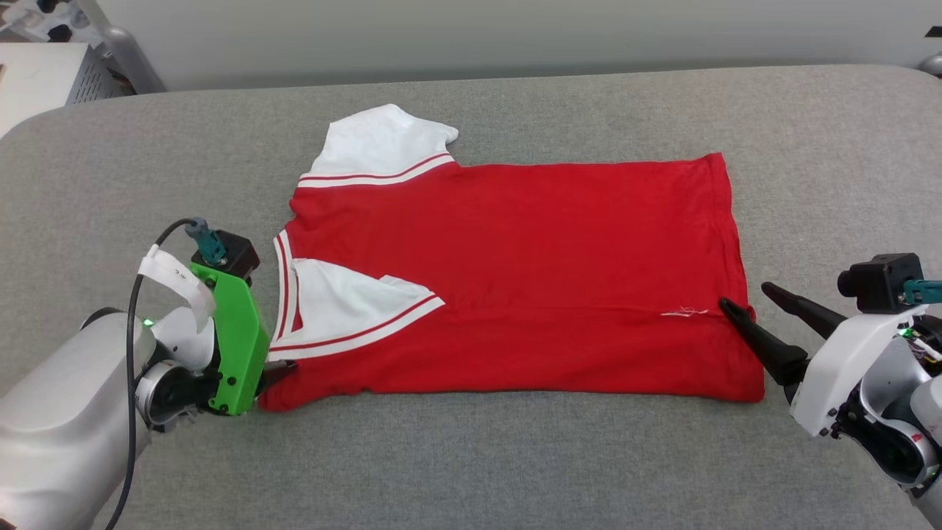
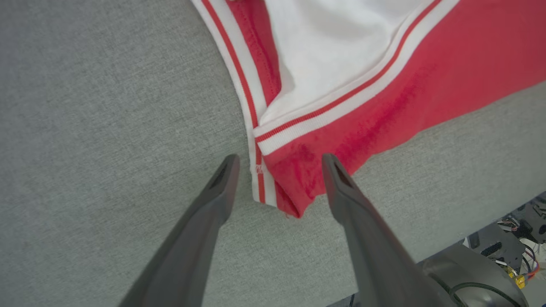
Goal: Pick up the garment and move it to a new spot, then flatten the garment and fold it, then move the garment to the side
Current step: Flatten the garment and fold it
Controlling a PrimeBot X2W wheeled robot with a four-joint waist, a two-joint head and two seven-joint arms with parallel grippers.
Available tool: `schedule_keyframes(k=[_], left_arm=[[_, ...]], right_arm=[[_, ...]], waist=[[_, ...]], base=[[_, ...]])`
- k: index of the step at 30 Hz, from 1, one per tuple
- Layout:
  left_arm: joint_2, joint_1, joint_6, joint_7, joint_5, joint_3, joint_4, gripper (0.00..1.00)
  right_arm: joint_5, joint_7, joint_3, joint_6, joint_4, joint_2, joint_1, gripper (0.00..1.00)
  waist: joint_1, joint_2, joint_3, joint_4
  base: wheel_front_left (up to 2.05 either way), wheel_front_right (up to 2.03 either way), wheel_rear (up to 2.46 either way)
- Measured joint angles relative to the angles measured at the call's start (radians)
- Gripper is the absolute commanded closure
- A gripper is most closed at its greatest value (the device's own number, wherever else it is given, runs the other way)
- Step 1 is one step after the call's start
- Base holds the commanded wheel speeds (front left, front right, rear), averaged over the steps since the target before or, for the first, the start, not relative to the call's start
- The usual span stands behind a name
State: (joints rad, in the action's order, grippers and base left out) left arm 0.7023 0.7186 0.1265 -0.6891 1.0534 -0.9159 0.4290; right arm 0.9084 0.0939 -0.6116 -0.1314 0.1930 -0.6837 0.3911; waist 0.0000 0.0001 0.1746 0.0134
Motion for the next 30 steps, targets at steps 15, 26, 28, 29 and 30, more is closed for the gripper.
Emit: schedule_keyframes(k=[15,26,28,29,30], left_arm=[[-0.033,-0.019,-0.003,0.023,0.006,-0.041,0.123,1.00],[-0.002,-0.038,0.001,0.164,-0.035,-0.097,0.021,1.00],[0.005,-0.038,0.001,0.172,-0.035,-0.104,-0.004,1.00],[0.009,-0.038,0.001,0.176,-0.035,-0.107,-0.014,1.00],[0.011,-0.037,0.001,0.180,-0.036,-0.108,-0.021,1.00]], right_arm=[[-0.014,0.038,0.019,0.000,-0.026,-0.003,0.027,0.00],[-0.011,0.385,0.011,0.000,-0.090,-0.114,0.091,0.00],[0.015,0.488,-0.002,0.000,-0.092,-0.118,0.095,0.00],[0.019,0.532,-0.010,0.000,-0.091,-0.118,0.095,0.00],[0.019,0.563,-0.016,0.000,-0.088,-0.118,0.096,0.00]], waist=[[0.0000,0.0000,0.038,-0.052],[0.0000,0.0000,-0.022,-0.034],[0.0000,0.0000,-0.027,-0.025],[0.0000,0.0000,-0.027,-0.021],[0.0000,0.0000,-0.027,-0.018]], base=[[0.00,0.00,0.00],[0.00,0.00,0.00],[0.00,0.00,0.00],[0.00,0.00,0.00],[0.00,0.00,0.00]])
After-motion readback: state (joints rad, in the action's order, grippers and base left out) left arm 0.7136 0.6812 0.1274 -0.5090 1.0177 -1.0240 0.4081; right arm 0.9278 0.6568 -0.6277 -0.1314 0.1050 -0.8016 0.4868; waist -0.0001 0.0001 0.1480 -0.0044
